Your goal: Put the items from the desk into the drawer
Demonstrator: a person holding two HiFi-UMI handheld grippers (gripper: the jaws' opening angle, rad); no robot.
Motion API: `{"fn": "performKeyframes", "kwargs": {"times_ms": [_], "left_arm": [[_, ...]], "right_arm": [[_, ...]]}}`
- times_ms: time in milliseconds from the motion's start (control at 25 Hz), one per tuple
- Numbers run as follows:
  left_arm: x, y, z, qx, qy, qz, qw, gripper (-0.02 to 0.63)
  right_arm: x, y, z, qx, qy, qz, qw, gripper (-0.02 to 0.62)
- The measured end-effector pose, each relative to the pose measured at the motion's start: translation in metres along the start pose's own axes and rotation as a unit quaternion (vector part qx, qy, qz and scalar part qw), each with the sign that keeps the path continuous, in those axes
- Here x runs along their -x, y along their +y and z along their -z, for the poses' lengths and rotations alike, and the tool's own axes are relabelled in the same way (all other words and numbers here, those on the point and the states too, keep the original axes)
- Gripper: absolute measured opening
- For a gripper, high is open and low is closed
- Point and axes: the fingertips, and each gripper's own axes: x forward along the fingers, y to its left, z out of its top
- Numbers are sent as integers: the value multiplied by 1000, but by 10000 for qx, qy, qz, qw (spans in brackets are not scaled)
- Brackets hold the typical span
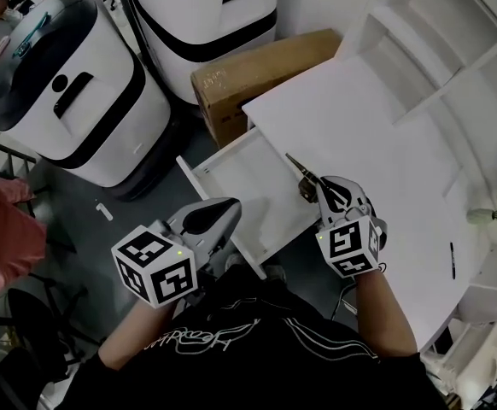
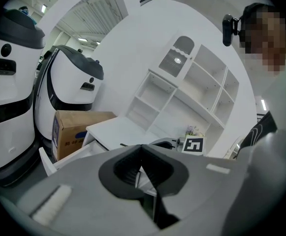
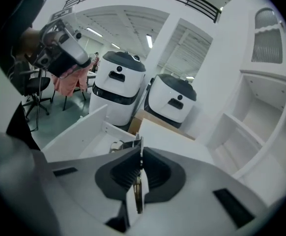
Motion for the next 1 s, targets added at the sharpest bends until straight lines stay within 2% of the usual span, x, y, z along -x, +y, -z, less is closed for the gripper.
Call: {"fn": "performKeyframes", "kwargs": {"times_ms": [520, 1000], "left_arm": [[31, 50, 8, 266, -39, -326, 9991, 9], [55, 96, 24, 480, 7, -595, 9971, 9]], "right_arm": [[-70, 73, -19, -336, 49, -934, 9951, 15], [-146, 138, 10, -461, 581, -1459, 9865, 15]]}}
